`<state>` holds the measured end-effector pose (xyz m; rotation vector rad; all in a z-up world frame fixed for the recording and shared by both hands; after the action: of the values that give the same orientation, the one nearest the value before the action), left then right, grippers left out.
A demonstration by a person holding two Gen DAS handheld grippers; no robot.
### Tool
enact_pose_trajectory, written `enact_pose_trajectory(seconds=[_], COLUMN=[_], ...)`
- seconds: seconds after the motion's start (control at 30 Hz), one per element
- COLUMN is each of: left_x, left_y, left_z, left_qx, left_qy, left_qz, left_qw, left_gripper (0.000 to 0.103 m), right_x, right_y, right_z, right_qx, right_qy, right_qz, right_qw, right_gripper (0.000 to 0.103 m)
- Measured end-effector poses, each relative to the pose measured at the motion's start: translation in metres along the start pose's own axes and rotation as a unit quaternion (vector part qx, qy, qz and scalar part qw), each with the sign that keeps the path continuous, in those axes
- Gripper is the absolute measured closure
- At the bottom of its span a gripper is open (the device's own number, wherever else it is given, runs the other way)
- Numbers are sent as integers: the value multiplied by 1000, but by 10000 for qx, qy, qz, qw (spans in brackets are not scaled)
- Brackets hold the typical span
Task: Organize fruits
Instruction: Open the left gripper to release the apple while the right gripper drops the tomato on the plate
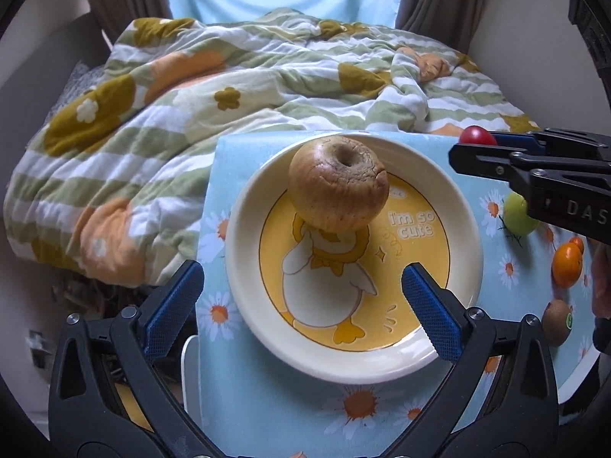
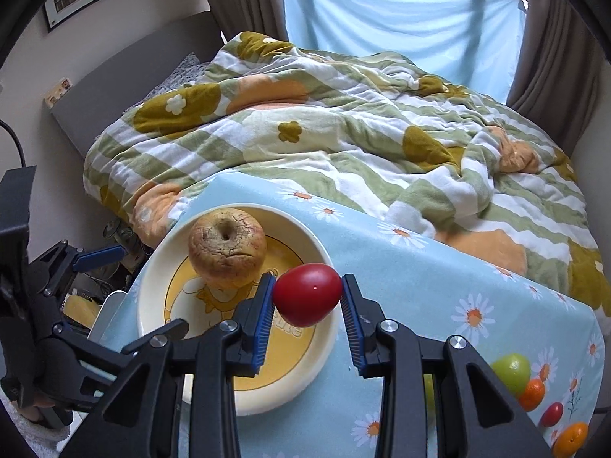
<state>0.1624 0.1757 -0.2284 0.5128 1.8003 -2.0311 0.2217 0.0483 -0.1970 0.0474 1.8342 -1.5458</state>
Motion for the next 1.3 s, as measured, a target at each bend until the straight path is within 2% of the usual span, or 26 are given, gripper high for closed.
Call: enact_pose_trajectory(seconds=[0.17, 0.4, 0.47, 0.5, 0.53, 0.57, 0.6, 0.63, 0.97, 1.1, 1.3], left_x=[15, 28, 29, 29, 29, 30, 30, 30, 23, 19, 9], left_y=[-4, 0, -3, -5, -7, -9, -10, -11, -37, -51, -77], left_z=[-10, -18, -18, -17, -17, -17, -17, -16, -14, -12, -7], left_qx=[-20, -7, -14, -6, 14, 29, 36, 41, -188, -166, -218], left_qy=[-212, -405, -395, -390, -393, -403, -416, -421, -372, -340, -126], left_qz=[-48, -211, -170, -130, -112, -115, -125, -132, 55, 138, 335], left_qw=[9998, 9990, 9991, 9992, 9992, 9991, 9990, 9990, 9991, 9992, 9991], left_gripper=[0, 0, 0, 0, 0, 0, 0, 0, 0, 0, 0], right_x=[1, 11, 12, 11, 10, 10, 10, 10, 18, 17, 17], right_y=[22, 44, 44, 41, 39, 37, 35, 34, 12, -7, -46], right_z=[-11, -16, -16, -16, -16, -16, -16, -17, -18, -20, -14], right_qx=[-203, -215, -108, -115, -153, -215, -284, -324, -154, -69, -50], right_qy=[-251, -415, -506, -521, -500, -464, -431, -413, -468, -471, -145], right_qz=[-61, -362, -313, -260, -206, -163, -138, -118, -72, -12, -3], right_qw=[9995, 9983, 9982, 9982, 9984, 9986, 9986, 9986, 9988, 9989, 9999], right_gripper=[71, 71, 71, 67, 49, 37, 9, 0, 0, 0, 0])
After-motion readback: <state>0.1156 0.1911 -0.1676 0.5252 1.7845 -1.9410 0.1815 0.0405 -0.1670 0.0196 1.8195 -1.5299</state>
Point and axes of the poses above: each gripper's, at about its wrist camera, not at the fingertips, and y roughly the way its jaws point, z to its right, x to its underside, the point moved 7 cm from there along y, roughly the way its jaws point, and after that the axes turned 6 degrees about x, right-handed, at the moved point
